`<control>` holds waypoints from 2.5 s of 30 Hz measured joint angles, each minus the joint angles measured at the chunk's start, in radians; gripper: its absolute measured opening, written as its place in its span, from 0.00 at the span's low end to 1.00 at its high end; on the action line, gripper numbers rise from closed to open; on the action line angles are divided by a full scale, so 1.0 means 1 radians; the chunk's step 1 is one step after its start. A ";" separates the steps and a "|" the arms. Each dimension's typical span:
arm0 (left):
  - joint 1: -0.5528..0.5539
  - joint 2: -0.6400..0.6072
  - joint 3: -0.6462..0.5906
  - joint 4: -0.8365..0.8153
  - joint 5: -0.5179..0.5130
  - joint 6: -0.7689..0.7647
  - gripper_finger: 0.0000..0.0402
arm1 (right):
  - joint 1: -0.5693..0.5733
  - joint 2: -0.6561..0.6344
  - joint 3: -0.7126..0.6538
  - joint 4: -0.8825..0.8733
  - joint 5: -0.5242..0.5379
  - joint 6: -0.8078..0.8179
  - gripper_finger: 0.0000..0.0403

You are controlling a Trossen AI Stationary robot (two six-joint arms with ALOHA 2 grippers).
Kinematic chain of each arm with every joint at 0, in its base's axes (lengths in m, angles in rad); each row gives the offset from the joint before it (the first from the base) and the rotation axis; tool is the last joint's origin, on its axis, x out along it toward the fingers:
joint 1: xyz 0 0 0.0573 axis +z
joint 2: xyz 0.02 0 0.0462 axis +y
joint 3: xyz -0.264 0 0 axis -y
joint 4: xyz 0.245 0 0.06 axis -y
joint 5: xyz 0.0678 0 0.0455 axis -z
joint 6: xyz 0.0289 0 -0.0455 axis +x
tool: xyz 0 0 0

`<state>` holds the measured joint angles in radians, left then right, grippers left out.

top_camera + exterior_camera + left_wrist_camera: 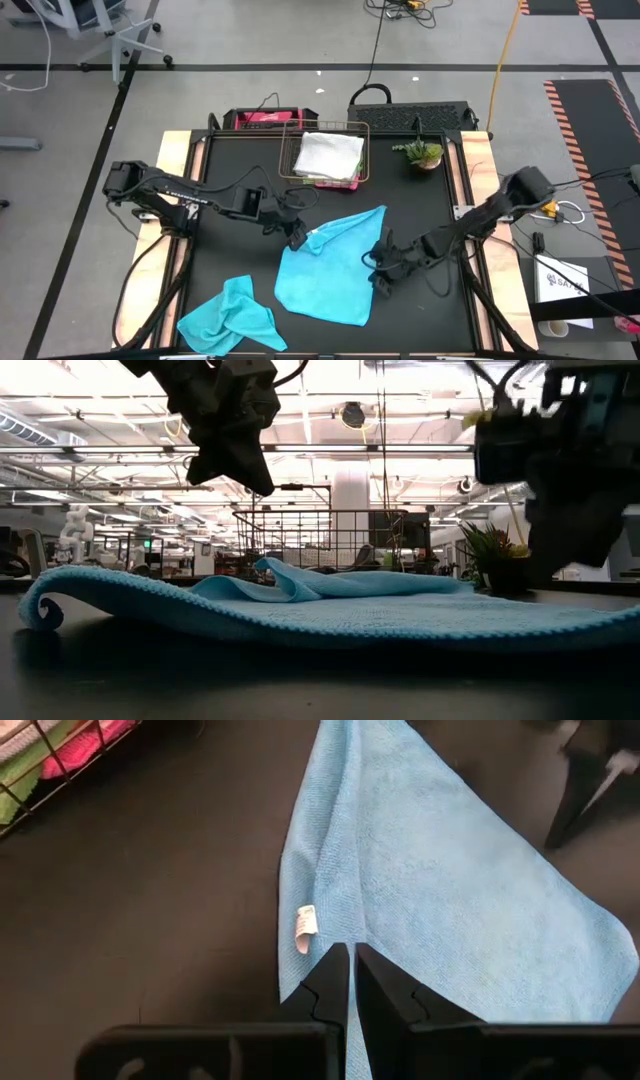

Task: Fold microfiber towels
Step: Fold the right light blue microfiber cloth in half

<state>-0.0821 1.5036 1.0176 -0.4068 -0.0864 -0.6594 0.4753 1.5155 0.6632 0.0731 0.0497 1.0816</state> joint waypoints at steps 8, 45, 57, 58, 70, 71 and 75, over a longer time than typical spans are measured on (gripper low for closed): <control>0.019 0.000 0.000 0.000 0.000 -0.003 0.05 | 0.008 0.176 0.001 0.244 -0.004 0.019 0.00; -0.092 0.302 -0.002 0.472 0.262 -0.397 0.20 | 0.076 0.078 0.000 0.010 -0.206 0.031 0.00; -0.078 0.302 -0.001 0.424 0.281 -0.441 0.39 | 0.076 0.078 0.000 0.013 -0.203 0.024 0.00; -0.078 0.302 -0.001 0.421 0.281 -0.442 0.39 | 0.076 0.078 0.000 0.013 -0.203 0.024 0.00; -0.078 0.327 -0.001 0.418 0.273 -0.439 0.40 | 0.076 0.077 0.000 0.012 -0.183 0.023 0.00; -0.078 0.329 0.001 0.424 0.271 -0.439 0.40 | 0.076 0.077 0.000 0.013 -0.180 0.022 0.00; -0.078 0.340 -0.001 0.425 0.270 -0.439 0.40 | 0.076 0.077 0.000 0.013 -0.176 0.023 0.00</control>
<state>-0.1596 1.8437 1.0168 0.0184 0.1833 -1.0980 0.5510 1.5929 0.6636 0.0860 -0.1264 1.1042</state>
